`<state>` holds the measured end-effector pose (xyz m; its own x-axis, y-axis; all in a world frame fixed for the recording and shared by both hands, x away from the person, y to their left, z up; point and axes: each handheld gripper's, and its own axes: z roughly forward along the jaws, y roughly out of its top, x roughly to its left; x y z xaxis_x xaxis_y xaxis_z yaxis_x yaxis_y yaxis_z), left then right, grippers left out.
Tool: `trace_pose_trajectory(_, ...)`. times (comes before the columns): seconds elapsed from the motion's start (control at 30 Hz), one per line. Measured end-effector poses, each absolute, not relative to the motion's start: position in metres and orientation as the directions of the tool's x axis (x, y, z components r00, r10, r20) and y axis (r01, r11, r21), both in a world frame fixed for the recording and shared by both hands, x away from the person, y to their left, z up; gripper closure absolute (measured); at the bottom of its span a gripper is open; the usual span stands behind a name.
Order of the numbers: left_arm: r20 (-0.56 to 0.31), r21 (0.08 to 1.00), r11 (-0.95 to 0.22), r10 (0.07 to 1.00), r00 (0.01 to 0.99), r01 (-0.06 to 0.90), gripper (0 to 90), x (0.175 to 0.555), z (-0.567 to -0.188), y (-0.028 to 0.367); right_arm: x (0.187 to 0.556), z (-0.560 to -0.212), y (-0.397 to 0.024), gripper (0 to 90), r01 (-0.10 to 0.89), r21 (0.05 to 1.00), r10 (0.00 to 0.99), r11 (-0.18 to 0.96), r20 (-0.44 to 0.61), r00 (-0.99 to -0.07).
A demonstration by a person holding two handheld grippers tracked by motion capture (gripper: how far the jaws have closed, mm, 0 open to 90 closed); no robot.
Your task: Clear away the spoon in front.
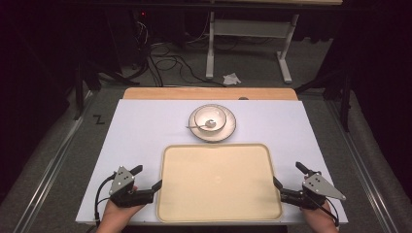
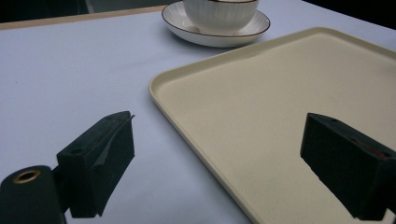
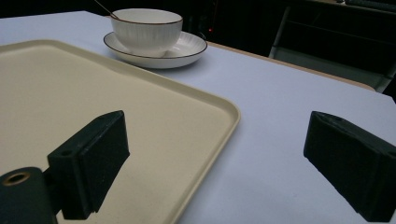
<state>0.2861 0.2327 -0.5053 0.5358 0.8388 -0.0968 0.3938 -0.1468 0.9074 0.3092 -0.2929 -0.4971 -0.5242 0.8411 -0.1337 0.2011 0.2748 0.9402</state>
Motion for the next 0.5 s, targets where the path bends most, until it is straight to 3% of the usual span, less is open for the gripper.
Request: trace_pose_trajectory(0.5, -0.097, 0.903, -0.147, 0.844, 0.527, 0.403, 11.3, 0.2860, -0.5074, 0.2303, 0.3083, -0.4966, -0.2947, 7.5, 0.196, 0.942, 0.837, 0.271, -0.131, -0.531)
